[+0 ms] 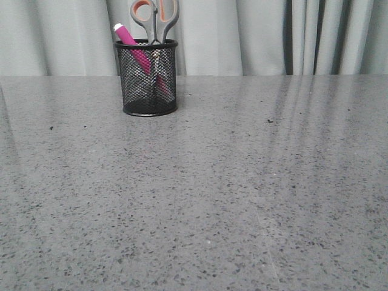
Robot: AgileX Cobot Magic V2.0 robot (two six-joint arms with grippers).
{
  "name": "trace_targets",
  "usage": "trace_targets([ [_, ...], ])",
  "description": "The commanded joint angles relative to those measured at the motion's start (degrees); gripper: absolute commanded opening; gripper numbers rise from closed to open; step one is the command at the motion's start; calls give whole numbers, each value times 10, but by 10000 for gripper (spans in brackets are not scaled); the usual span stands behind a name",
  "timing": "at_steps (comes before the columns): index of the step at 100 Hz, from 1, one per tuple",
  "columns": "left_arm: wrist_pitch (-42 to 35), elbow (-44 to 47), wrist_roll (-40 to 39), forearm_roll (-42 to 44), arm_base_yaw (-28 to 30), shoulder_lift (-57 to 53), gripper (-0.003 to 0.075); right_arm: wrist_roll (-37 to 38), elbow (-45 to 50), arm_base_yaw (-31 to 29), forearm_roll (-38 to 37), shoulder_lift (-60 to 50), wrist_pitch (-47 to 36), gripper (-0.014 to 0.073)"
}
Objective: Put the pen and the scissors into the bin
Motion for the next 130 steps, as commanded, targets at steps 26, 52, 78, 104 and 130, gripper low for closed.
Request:
trace_targets([
  [26,-43,10,13,72,-4,-4,-19,-6,-11,1,-17,8,-41,-58],
  [52,-261,134,261,-120,78,-4,-19,-6,-11,1,-17,8,-41,-58],
  [78,-370,271,225,-222,232,-19,-19,-6,-11,1,-17,8,-41,-58],
  [104,-228,296,195,-220,271,-19,-19,-6,-11,1,-17,8,-42,-58],
  [130,-219,296,194,-221,271,-19,-19,-6,-11,1,-17,8,-42,-58],
])
